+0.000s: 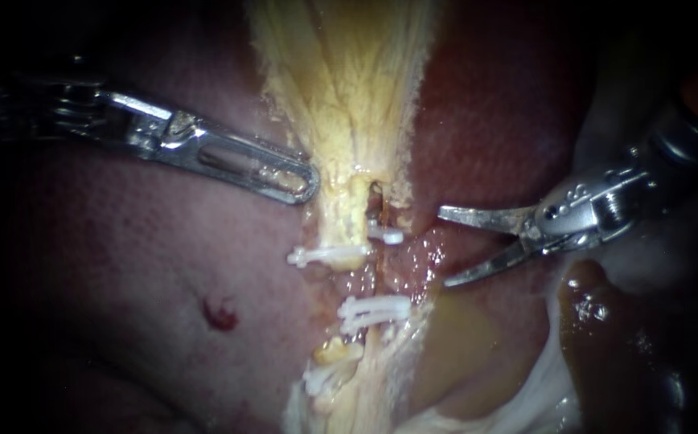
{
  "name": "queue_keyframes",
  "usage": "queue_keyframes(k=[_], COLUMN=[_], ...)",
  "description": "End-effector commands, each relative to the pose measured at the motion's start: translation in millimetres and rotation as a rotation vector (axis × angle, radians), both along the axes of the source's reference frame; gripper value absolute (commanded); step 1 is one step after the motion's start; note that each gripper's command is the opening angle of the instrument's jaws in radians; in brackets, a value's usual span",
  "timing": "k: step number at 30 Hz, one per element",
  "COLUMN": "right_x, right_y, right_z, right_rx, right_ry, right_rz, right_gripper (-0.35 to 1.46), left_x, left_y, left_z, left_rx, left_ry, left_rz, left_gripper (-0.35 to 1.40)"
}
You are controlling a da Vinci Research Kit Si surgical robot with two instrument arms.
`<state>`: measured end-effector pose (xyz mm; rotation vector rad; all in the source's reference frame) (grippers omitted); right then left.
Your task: Go to the cutting position right tube
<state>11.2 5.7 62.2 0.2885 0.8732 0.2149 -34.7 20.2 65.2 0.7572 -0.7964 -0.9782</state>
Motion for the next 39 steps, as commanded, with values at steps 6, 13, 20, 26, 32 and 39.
queue_keyframes(k=[6,13,20,26,32,39], right_x=[0.0,0.0,0.5,2.0,3.3,4.2], right_y=[0.0,-0.1,-1.0,-3.3,-4.9,-4.2], right_z=[0.0,0.1,0.7,2.8,5.7,8.8], right_rx=[0.002,0.005,0.034,0.111,0.172,0.218], right_ry=[0.002,0.005,0.034,0.057,0.026,0.015], right_rz=[-0.003,-0.006,-0.046,-0.086,-0.096,-0.075], right_gripper=[1.44,1.44,1.44,1.44,1.44,1.44], left_x=[2.9,6.7,6.2,6.2,6.1,6.0], left_y=[1.0,2.1,2.2,2.2,2.2,2.2], left_z=[-2.1,-4.3,-4.3,-4.3,-4.2,-4.2], left_rx=[0.005,-0.007,-0.008,-0.008,-0.008,-0.009], left_ry=[0.001,0.015,0.014,0.014,0.014,0.015], left_rz=[-0.007,-0.039,-0.043,-0.043,-0.044,-0.044], left_gripper=[-0.35,-0.35,-0.35,-0.35,-0.35,-0.35])
